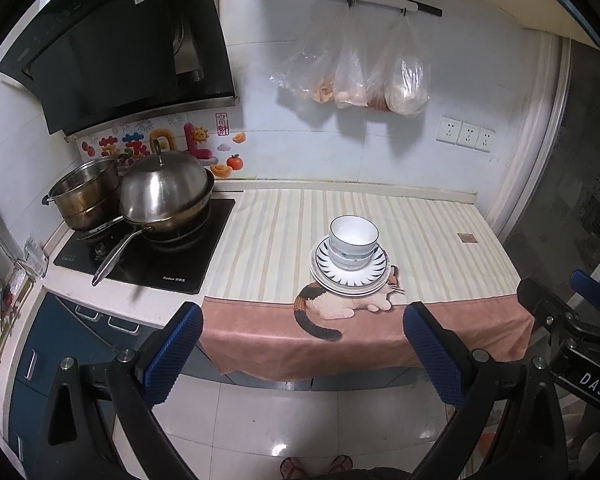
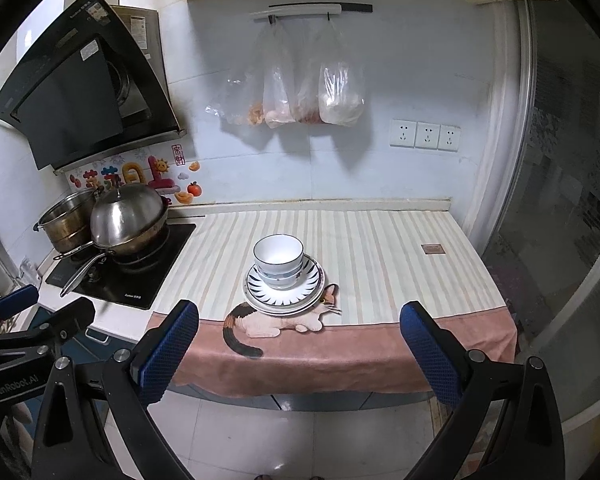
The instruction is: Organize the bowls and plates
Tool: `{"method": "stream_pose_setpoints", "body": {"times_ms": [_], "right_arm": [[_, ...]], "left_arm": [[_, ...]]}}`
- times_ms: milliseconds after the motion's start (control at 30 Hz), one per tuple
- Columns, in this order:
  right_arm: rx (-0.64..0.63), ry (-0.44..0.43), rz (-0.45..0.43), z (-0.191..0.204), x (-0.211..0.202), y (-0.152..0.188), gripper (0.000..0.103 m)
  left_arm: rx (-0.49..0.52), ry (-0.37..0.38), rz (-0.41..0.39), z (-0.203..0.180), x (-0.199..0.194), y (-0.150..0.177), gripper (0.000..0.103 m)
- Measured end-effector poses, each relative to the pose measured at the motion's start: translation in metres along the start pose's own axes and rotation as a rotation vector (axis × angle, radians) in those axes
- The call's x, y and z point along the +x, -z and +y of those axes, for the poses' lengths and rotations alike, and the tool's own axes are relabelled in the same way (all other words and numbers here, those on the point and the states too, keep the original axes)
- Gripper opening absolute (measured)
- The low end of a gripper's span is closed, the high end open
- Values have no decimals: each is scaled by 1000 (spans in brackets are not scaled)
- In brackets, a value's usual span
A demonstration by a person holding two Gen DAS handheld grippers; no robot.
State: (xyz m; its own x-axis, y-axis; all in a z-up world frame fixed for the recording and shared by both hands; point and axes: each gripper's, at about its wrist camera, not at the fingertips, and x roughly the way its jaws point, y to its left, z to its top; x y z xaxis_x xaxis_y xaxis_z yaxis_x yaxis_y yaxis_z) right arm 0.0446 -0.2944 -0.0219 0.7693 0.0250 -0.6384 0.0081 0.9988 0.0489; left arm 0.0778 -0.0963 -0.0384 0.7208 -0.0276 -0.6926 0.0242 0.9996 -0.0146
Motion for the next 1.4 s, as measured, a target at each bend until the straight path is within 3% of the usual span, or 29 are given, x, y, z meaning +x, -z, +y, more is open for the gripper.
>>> {"method": "stream_pose_setpoints", "body": {"times_ms": [1400], "right_arm": [[-11,-11,14,-2,9,3,103]], "left_arm": [[-37,-15,0,3,-3,5,103]]}}
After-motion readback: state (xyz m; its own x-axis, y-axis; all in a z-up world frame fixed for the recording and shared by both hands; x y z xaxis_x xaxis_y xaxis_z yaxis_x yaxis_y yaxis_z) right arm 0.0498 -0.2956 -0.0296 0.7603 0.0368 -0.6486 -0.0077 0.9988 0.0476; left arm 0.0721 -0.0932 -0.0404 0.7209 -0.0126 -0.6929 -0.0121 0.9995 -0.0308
